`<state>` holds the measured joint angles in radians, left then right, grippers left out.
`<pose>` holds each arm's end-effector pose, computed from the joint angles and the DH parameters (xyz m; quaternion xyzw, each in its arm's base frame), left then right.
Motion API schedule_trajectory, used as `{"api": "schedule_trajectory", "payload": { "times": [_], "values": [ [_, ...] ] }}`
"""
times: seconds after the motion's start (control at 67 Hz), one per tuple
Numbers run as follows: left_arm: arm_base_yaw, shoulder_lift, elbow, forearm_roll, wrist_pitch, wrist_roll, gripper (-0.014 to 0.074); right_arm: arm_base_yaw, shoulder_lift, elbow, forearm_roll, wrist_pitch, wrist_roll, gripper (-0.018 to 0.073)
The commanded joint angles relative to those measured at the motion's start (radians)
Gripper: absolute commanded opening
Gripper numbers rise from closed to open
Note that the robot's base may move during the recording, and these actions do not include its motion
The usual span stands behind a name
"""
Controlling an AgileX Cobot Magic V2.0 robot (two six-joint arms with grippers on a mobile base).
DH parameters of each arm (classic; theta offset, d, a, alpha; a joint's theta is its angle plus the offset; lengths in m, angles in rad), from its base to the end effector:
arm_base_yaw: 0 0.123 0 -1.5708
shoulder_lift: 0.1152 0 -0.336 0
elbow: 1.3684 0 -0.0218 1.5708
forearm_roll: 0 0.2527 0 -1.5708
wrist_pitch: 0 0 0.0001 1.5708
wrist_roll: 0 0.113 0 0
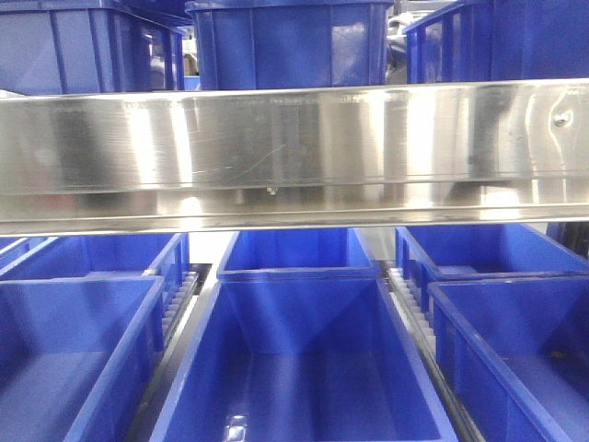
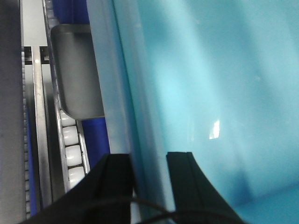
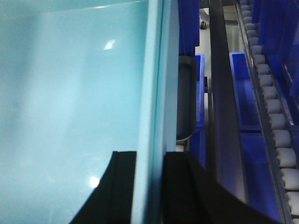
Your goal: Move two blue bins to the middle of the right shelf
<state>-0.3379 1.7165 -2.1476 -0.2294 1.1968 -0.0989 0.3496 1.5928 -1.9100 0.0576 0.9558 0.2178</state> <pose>0.3524 -0.1492 0.5231 0.1150 0.8888 -0.2043 0.3937 0.3419 0.1303 0.5162 -0.0544 0.8708 0.1640 0.4602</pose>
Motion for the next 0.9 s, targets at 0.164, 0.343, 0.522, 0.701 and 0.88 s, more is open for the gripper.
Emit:
{"api": "schedule_trajectory", "payload": {
  "times": [0.164, 0.343, 0.522, 0.701, 0.88],
  "values": [
    [-0.023, -0.024, -0.018, -0.188, -0.065, 0.019, -0.0111, 0.018, -0.02, -0.019, 0.111, -0.131, -0.017, -0.0162],
    [-0.023, -0.024, -0.018, -0.186, -0.065, 0.019, -0.0111, 0.018, -0.02, -0.019, 0.111, -0.131, -0.017, -0.0162],
    [-0.023, -0.024, -0.018, -0.186, -0.065, 0.019, -0.0111, 0.018, -0.02, -0.019, 0.111, -0.131, -0.017, -0.0162],
    [-0.023, -0.024, -0.018, -0.186, -0.065, 0.019, -0.0111, 0.018, -0.02, -0.019, 0.111, -0.131, -0.017, -0.0162],
    [-0.023, -0.024, -0.018, -0.186, -0.065, 0.019, -0.0111, 0.018, -0.02, -0.019, 0.111, -0.131, -0.017, -0.0162]
  ]
}}
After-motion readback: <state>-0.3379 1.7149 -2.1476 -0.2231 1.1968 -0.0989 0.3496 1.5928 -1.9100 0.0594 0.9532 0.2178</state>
